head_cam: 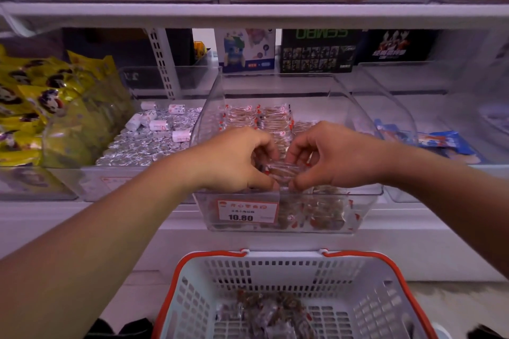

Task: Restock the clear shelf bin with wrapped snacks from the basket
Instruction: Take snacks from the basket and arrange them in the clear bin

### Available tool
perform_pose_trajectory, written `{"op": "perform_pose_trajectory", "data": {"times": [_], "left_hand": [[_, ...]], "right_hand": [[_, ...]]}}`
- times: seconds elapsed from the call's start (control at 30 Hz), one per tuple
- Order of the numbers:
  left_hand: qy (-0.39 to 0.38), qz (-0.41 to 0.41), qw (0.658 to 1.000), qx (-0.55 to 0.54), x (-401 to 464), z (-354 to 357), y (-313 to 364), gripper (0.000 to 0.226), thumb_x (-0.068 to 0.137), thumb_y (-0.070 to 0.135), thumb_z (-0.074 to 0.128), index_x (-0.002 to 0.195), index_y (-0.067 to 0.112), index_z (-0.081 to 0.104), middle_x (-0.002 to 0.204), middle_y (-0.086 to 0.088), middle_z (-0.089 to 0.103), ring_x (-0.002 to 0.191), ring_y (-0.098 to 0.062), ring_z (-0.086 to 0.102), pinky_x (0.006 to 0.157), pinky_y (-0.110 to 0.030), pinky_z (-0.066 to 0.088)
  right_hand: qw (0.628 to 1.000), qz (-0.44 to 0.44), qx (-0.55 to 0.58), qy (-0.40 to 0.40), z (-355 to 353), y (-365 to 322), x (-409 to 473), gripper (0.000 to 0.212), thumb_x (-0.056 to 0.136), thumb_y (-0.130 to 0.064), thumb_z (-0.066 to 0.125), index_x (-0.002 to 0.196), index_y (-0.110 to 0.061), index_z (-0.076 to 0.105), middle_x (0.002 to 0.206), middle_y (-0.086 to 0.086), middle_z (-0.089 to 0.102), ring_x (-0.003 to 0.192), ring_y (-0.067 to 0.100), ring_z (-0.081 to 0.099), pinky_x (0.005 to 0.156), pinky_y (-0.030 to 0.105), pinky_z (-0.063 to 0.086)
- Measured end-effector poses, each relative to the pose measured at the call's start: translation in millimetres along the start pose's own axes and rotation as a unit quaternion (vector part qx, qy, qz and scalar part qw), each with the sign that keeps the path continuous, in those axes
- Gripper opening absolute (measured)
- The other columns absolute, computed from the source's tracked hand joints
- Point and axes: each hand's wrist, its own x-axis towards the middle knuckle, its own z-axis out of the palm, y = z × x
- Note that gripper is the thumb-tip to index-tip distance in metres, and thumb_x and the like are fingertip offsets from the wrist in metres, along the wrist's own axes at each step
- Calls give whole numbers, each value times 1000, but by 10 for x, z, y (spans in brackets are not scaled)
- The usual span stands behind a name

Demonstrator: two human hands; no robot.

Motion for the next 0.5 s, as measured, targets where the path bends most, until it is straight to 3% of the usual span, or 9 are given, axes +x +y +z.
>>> {"op": "perform_pose_trajectory", "data": {"times": [0.13,0.23,0.37,0.5], "left_hand": [[-21,0,999,26,29,-45,-30,28,71,36,87,93,27,73,88,9,68,78,-7,63,71,-26,52],[-22,3,1000,21,29,-60,-34,27,71,32,88,94,24,78,80,11,70,71,0,63,67,-19,51],[-17,11,999,35,31,-45,-37,26,72,24,87,97,25,79,76,15,69,63,9,60,60,-9,42],[-21,24,998,60,39,-55,-40,25,72,29,87,96,27,80,72,16,66,63,6,58,61,-17,41]], "right_hand": [[998,-23,-65,8,29,-2,2,27,64,-26,86,88,-22,74,76,-4,72,65,6,64,65,27,55],[996,-23,-79,27,47,-9,16,30,60,-28,89,87,-23,76,65,-9,66,61,-4,59,59,19,51],[999,-1,-43,22,78,-5,44,35,54,-29,95,83,-21,78,65,-8,68,56,2,62,49,13,43],[999,-1,-21,33,69,-25,35,34,51,-30,97,78,-21,79,60,-9,68,51,1,62,44,8,41]]}}
